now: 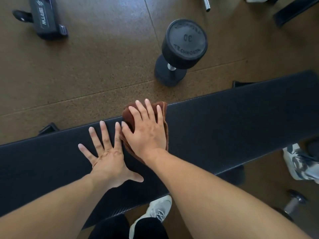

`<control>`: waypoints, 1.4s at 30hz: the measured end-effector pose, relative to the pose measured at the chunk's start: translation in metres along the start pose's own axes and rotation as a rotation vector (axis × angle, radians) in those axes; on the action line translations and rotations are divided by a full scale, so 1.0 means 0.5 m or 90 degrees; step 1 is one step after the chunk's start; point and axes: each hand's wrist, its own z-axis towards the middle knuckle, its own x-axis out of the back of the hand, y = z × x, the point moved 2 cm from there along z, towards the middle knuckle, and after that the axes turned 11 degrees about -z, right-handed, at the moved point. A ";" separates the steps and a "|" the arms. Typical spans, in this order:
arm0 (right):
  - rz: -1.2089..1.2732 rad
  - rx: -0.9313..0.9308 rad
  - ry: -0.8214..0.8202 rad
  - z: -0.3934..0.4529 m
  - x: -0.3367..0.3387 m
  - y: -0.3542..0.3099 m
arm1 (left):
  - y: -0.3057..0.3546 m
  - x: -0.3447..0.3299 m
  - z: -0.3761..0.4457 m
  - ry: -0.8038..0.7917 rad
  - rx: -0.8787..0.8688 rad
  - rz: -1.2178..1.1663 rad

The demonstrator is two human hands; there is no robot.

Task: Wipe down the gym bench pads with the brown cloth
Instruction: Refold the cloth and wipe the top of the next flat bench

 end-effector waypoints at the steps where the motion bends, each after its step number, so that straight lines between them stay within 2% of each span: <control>1: 0.006 -0.004 0.007 0.000 -0.001 -0.001 | -0.003 0.000 -0.001 0.002 -0.004 0.000; 4: 0.012 0.018 0.034 0.006 -0.001 0.016 | -0.002 0.000 -0.001 0.008 -0.010 0.010; 9: 0.001 0.136 0.048 0.059 0.010 0.083 | -0.013 -0.009 -0.004 0.078 -0.026 0.059; 12: 0.001 0.098 0.082 0.083 0.019 0.155 | -0.028 -0.022 0.001 0.163 -0.152 0.136; 14: 0.002 0.055 0.103 0.094 0.028 0.228 | 0.010 -0.029 0.009 0.150 -0.224 0.190; 16: -0.010 0.027 0.126 0.100 0.038 0.325 | 0.098 -0.041 0.027 0.155 -0.276 0.192; 20: -0.045 -0.032 0.187 0.106 0.062 0.549 | 0.361 -0.088 0.083 0.183 -0.295 0.105; 24: -0.105 -0.119 0.219 0.113 0.098 0.826 | 0.619 -0.142 0.146 0.127 -0.356 0.085; 27: -0.102 -0.202 0.163 0.098 0.128 1.003 | 0.739 -0.175 0.187 0.096 -0.335 0.106; 29: -0.096 -0.252 0.116 0.096 0.131 1.062 | 0.769 -0.189 0.207 0.101 -0.289 0.135; 32: -0.137 -0.288 0.114 0.102 0.123 1.074 | 0.773 -0.197 0.216 0.087 -0.250 0.169; 34: -0.109 -0.269 0.125 0.092 0.120 1.054 | 0.771 -0.195 0.211 0.066 -0.238 0.177; 38: -0.055 -0.194 0.118 0.039 0.099 0.974 | 0.777 -0.187 0.207 0.030 -0.230 0.199; 42: -0.010 -0.243 0.125 -0.023 0.074 0.872 | 0.759 -0.172 0.205 -0.003 -0.268 0.246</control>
